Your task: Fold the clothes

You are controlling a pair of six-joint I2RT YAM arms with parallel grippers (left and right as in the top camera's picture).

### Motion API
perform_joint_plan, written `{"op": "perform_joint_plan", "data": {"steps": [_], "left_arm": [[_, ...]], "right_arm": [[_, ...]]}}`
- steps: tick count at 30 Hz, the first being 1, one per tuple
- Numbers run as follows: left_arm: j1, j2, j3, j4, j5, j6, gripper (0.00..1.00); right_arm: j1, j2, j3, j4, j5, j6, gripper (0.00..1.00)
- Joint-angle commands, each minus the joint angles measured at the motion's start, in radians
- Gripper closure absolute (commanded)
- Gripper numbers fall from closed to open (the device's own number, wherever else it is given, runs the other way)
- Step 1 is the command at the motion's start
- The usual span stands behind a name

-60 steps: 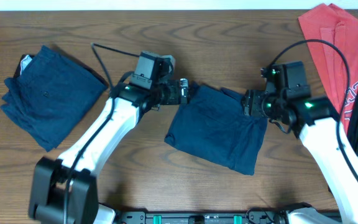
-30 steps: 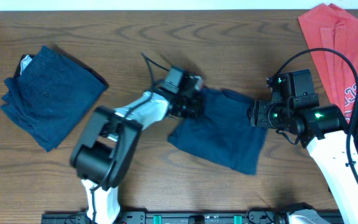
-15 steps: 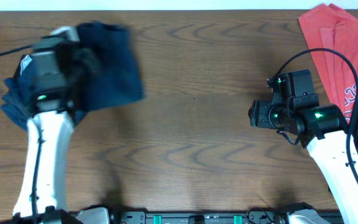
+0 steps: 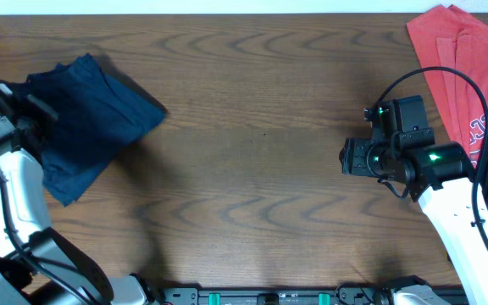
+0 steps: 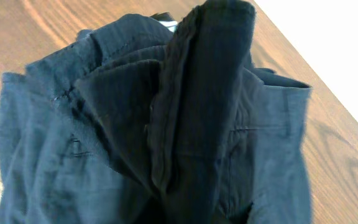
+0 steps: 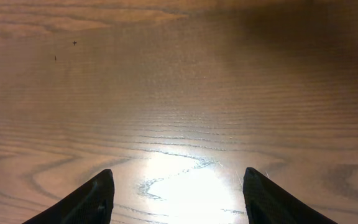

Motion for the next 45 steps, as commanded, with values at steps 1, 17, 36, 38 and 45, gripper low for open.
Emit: {"op": "perform_joint_plan", "data": {"steps": [1,17,36,38,45], "left_arm": [[0.041,0.009,0.007,0.032,-0.024,0.002,0.94],[0.039,0.008,0.008,0.065,0.147,-0.029,0.02],[-0.661,-0.092,0.007,-0.436,0.103,0.208,0.02],[-0.660,-0.161,-0.004,-0.499,0.102,0.209,0.02],[-0.693,-0.574,-0.167,-0.498,-0.031,0.208,0.02]], "right_arm": [[-0.009,-0.014,0.011,-0.007,0.013,-0.016,0.35],[-0.009,-0.014,0.011,0.020,0.014,-0.019,0.01],[-0.015,-0.032,0.011,0.285,0.040,-0.184,0.01],[-0.018,-0.082,0.010,0.248,0.041,-0.150,0.01],[0.025,-0.327,-0.032,0.187,0.164,-0.060,0.01]]}}
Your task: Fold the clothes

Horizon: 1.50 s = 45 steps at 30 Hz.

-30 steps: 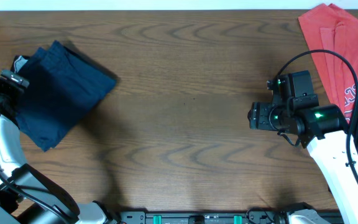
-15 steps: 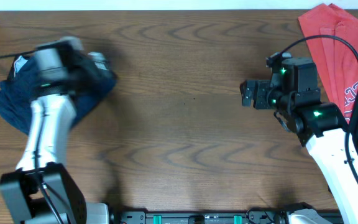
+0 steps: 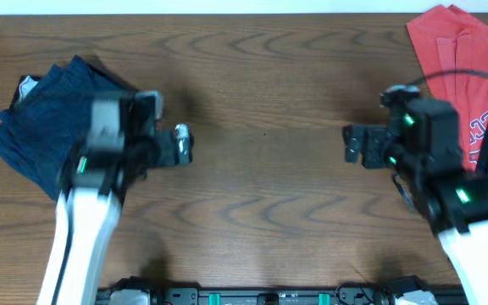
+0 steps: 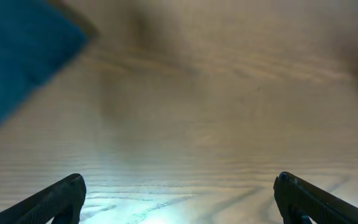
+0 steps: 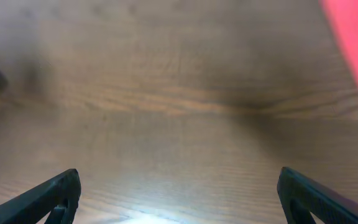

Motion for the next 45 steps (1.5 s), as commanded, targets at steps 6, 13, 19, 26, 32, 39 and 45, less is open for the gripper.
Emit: {"op": "perform_joint_plan", "data": {"steps": [6,13,19,26,32,39,45], "left_arm": [[-0.044,-0.487,-0.234,0.136,-0.104,0.016,0.02],[-0.043,-0.636,-0.239,0.116,-0.105,0.017,0.02],[-0.043,-0.640,-0.239,0.115,-0.105,0.017,0.02],[-0.043,-0.640,-0.239,0.115,-0.105,0.017,0.02],[-0.043,-0.640,-0.239,0.115,-0.105,0.017,0.02],[-0.043,-0.640,-0.239,0.115,-0.105,0.017,0.02],[-0.043,-0.640,-0.239,0.115,-0.105,0.017,0.02]], "right_arm": [[0.105,-0.356,-0.206,0.050,0.211,0.124,0.01],[0.105,-0.415,-0.279,-0.051,0.209,0.134,0.01],[0.105,-0.415,-0.280,-0.209,0.209,0.134,0.01],[0.105,-0.415,-0.280,-0.308,0.209,0.134,0.01],[0.103,-0.428,-0.284,-0.314,0.213,0.132,0.01],[-0.006,-0.578,-0.353,-0.230,0.206,0.098,0.01],[-0.128,-0.819,-0.586,0.109,0.043,-0.086,0.01]]}}
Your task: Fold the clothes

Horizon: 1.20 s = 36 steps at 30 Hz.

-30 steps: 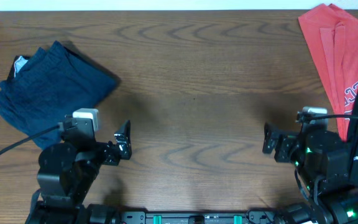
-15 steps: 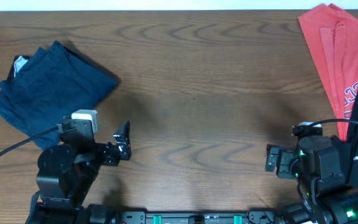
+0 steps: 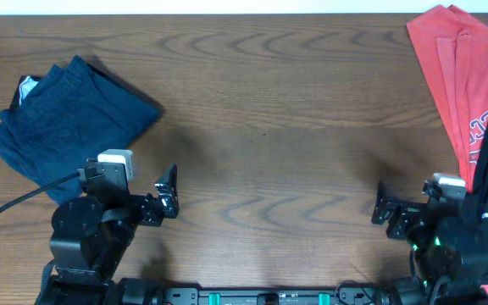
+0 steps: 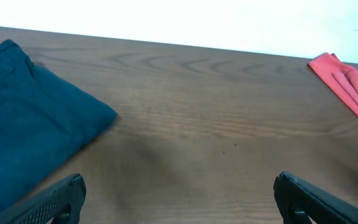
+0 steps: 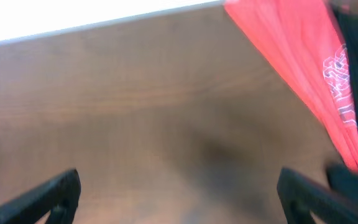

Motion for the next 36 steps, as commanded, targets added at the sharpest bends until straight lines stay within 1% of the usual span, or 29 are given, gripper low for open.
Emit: {"op": "perform_joint_plan", "data": {"steps": [1,4,9,12,15,16,19,36], "left_arm": [[-0.004,-0.002,-0.003,0.000,-0.008,0.016,0.02],[-0.004,-0.002,-0.003,0.000,-0.008,0.016,0.02],[-0.004,-0.002,-0.003,0.000,-0.008,0.016,0.02],[-0.004,-0.002,-0.003,0.000,-0.008,0.016,0.02],[-0.004,-0.002,-0.003,0.000,-0.008,0.016,0.02],[-0.004,-0.002,-0.003,0.000,-0.008,0.016,0.02],[-0.004,-0.002,-0.003,0.000,-0.008,0.016,0.02],[-0.004,-0.002,-0.003,0.000,-0.008,0.016,0.02]], "right_arm": [[-0.053,-0.111,-0.130,0.134,-0.104,-0.124,0.01],[-0.077,-0.196,-0.252,0.330,-0.110,-0.151,0.01],[-0.092,-0.270,-0.397,0.546,-0.109,-0.241,0.01],[-0.098,-0.283,-0.482,0.688,-0.109,-0.282,0.01],[-0.098,-0.283,-0.552,0.781,-0.101,-0.287,0.01],[-0.098,-0.283,-0.566,0.777,-0.100,-0.287,0.01],[-0.098,-0.280,-0.562,0.657,-0.103,-0.287,0.01],[-0.098,-0.270,-0.563,0.663,-0.102,-0.287,0.01]]}}
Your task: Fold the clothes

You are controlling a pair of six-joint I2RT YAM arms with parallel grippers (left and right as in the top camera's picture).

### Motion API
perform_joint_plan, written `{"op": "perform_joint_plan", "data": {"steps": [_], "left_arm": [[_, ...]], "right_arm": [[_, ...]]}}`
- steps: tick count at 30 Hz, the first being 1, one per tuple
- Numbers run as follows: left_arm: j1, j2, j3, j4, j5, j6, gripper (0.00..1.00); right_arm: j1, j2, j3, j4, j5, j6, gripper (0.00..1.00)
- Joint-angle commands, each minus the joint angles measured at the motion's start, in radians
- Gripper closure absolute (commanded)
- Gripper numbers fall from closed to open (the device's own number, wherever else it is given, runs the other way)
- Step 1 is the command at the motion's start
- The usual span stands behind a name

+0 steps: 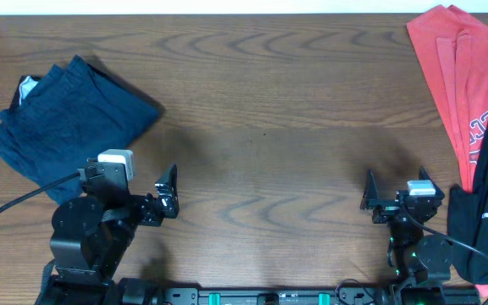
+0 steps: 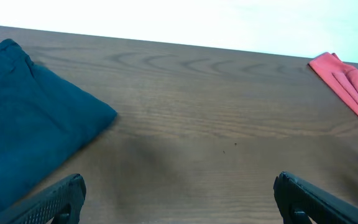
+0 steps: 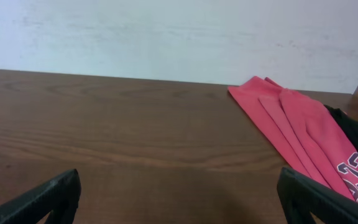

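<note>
Folded dark blue trousers (image 1: 70, 119) lie at the table's far left, also in the left wrist view (image 2: 30, 143). A red shirt (image 1: 456, 72) with a print and a black garment (image 1: 485, 229) lie at the right edge; the red shirt (image 3: 291, 127) shows in the right wrist view. My left gripper (image 1: 169, 193) stands open and empty near the front edge, right of the trousers. The right gripper (image 1: 394, 196) is open and empty near the front right, just left of the black garment.
A brown wooden table (image 1: 261, 110) bears everything. A white wall (image 3: 166, 31) rises behind its far edge. Both arm bases sit at the front edge, with a dark rail (image 1: 269, 296) between them.
The right arm has settled a little left and level, its camera now looking across the table at the red shirt. The left arm and the clothes have not moved.
At first my left gripper was at the dark blue trousers on the far left, cloth filling its view. Then the trousers lay folded there and both grippers were open over bare table. Both arms then stood drawn back at the front edge, where they are now.
</note>
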Motion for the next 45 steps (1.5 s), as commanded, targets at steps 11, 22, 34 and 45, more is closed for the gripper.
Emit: {"op": "perform_joint_plan", "data": {"steps": [11,22,34,45], "left_arm": [[-0.004,-0.002,-0.002,-0.007,-0.035,0.048,0.02],[0.005,-0.275,-0.293,-0.019,-0.140,0.073,0.02],[0.005,-0.467,-0.665,0.482,-0.176,0.093,0.02],[0.005,-0.503,-0.806,0.596,-0.199,0.154,0.02]], "right_arm": [[-0.010,-0.001,-0.001,-0.004,-0.002,-0.015,0.01],[-0.010,-0.001,-0.001,-0.004,-0.002,-0.015,0.01],[-0.010,-0.001,-0.001,-0.004,-0.002,-0.015,0.01],[-0.010,-0.001,-0.001,-0.004,-0.002,-0.015,0.01]]}}
